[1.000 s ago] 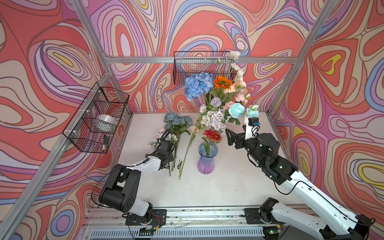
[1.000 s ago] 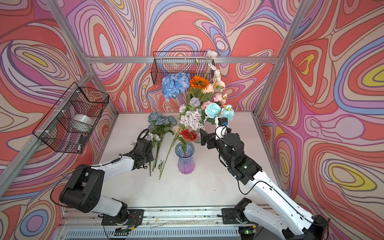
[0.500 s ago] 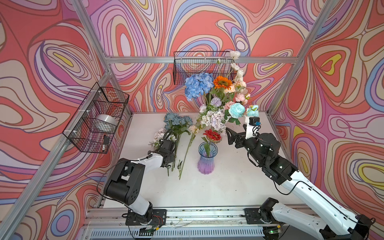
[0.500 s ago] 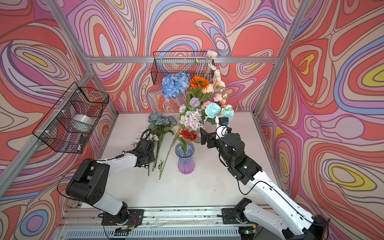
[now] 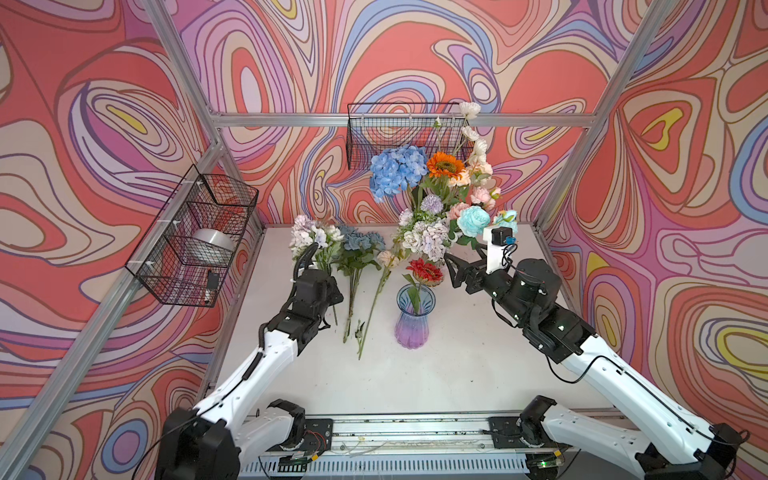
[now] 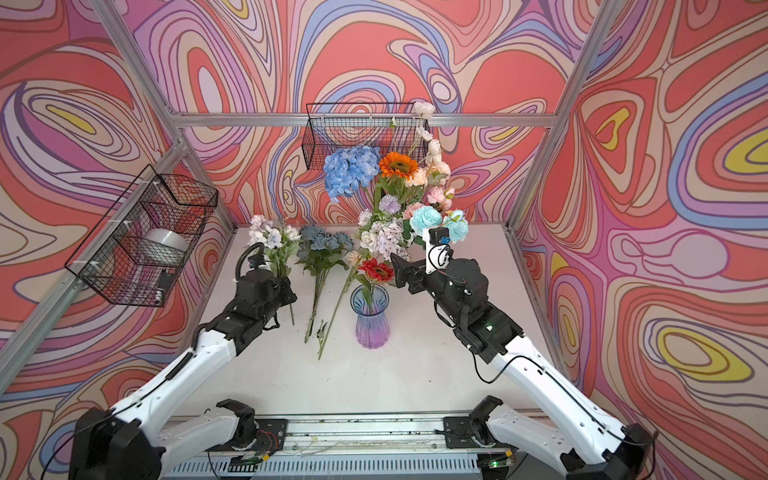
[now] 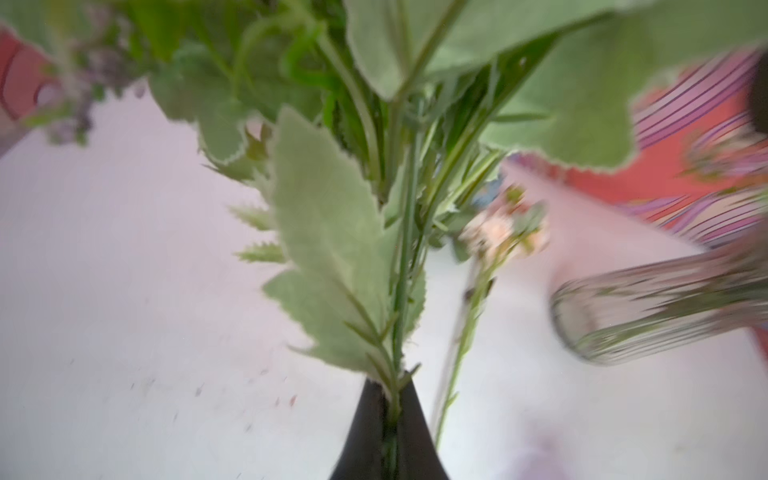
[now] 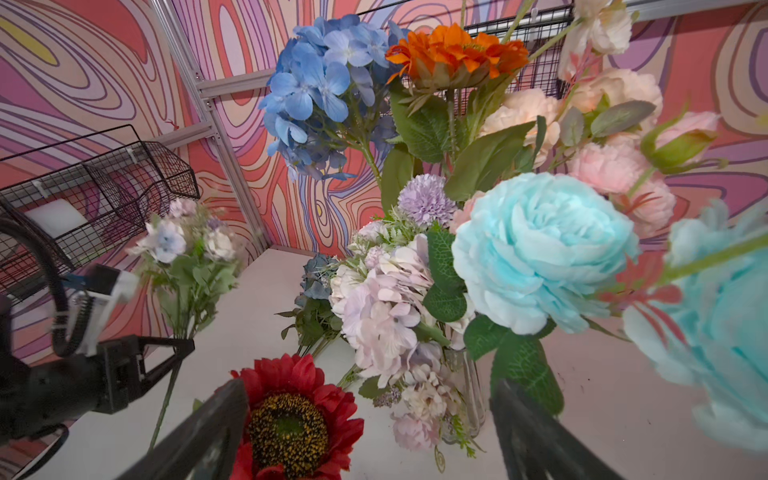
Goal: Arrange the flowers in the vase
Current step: 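Lift the pale pink flower bunch upright with the left gripper, then lower the pink bunch into the blue-purple vase while the right gripper steadies it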
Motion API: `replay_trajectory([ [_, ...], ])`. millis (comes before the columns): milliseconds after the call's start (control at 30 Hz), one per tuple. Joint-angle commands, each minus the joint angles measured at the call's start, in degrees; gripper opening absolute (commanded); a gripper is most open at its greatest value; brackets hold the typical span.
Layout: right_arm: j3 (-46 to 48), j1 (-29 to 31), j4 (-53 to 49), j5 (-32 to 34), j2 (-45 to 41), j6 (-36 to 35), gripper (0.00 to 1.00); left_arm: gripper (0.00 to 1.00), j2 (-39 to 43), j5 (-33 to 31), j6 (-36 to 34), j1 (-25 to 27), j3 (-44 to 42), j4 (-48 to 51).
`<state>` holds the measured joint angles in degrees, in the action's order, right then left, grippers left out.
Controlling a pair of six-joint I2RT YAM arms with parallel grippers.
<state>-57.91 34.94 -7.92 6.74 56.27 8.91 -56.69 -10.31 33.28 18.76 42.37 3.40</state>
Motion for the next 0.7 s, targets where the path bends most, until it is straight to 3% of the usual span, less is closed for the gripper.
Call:
replay_trajectory([
  [0, -0.56, -0.22, -2.23, -5.35, 0.89, 1.3, 0.95, 0.0, 6.58, 4.99, 2.39, 0.12, -1.77, -8.41],
  [133, 1.48, -0.22, -4.4, -13.63, 0.99, 3.78, 0.95, 0.0, 11.94, 11.73, 5.57, 0.43, -4.13, -19.46],
  [267, 4.91, -0.14, -5.3, -17.39, -0.29, 7.65, 0.95, 0.0, 11.78, 17.61, 7.58, 2.78, -6.34, -33.04],
  [533, 10.62, 0.06, 0.25, -21.36, 0.64, 12.33, 0.91, 0.0, 0.44, 20.49, 2.2, 15.37, -5.18, -56.37],
  [667, 11.97, 0.13, 6.04, -21.91, 3.77, 13.3, 0.91, 0.0, -5.25, 21.38, 1.75, 18.06, -2.97, -59.72],
])
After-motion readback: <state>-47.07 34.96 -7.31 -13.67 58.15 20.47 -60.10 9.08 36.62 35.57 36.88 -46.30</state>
